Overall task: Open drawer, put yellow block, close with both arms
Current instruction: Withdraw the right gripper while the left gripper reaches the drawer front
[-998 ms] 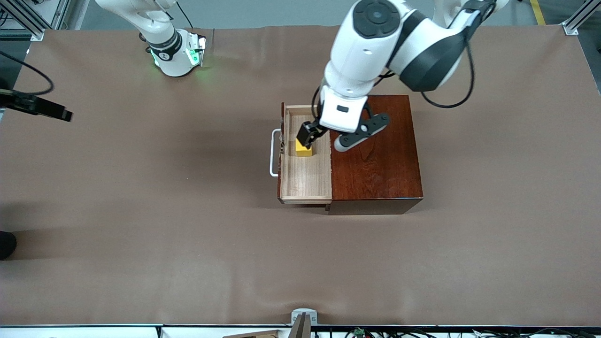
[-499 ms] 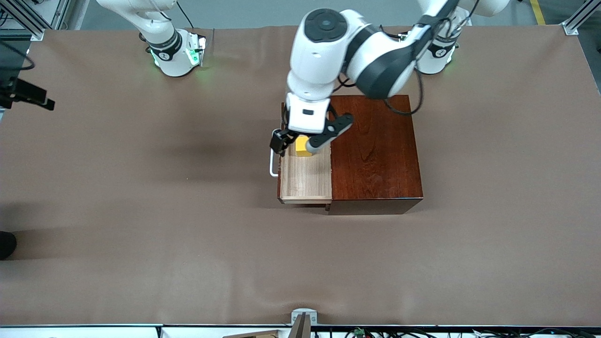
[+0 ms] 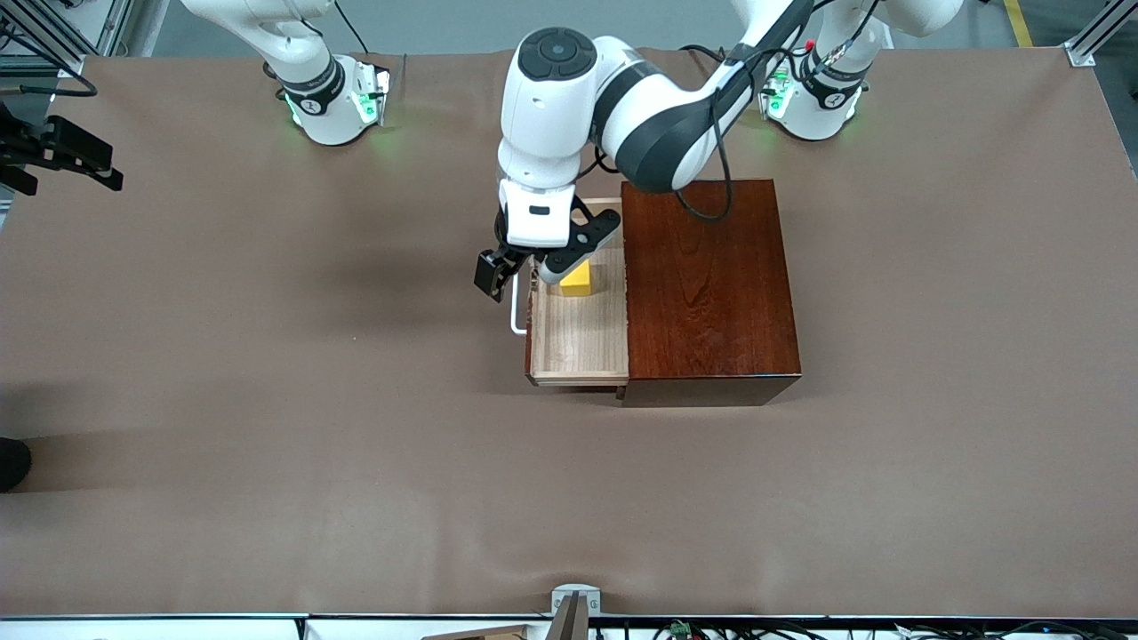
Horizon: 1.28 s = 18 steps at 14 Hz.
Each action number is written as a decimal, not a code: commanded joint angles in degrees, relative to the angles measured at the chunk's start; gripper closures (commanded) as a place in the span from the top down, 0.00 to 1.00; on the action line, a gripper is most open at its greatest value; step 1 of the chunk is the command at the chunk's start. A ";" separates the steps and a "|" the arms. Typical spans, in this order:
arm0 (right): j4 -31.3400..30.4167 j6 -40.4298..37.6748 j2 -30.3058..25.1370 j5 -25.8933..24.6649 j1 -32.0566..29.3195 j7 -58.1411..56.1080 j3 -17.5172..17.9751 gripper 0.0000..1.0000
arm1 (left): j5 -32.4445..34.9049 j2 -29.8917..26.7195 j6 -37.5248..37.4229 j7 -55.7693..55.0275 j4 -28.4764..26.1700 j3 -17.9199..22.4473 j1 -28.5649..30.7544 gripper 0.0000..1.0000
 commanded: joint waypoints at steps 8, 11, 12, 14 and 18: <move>0.90 -0.16 0.64 -1.08 -0.15 -3.41 -0.27 1.00 | 1.25 6.46 8.02 -8.82 3.13 7.72 -9.02 1.00; 0.90 -0.08 0.64 -1.08 -0.23 -3.59 -0.27 1.00 | 1.25 7.77 10.48 -11.89 3.74 8.34 -9.99 1.00; 0.90 0.01 0.64 -1.08 -0.15 -3.68 -0.27 1.00 | 1.25 8.13 10.93 -12.60 4.01 9.12 -10.86 1.00; 0.90 0.01 0.64 -1.08 -0.06 -3.68 -0.27 1.00 | 1.25 8.83 11.63 -14.70 4.01 10.27 -11.83 1.00; 0.90 0.10 0.64 -1.00 -0.06 -3.68 -0.27 1.00 | 1.25 12.51 15.50 -19.72 4.01 10.89 -13.32 1.00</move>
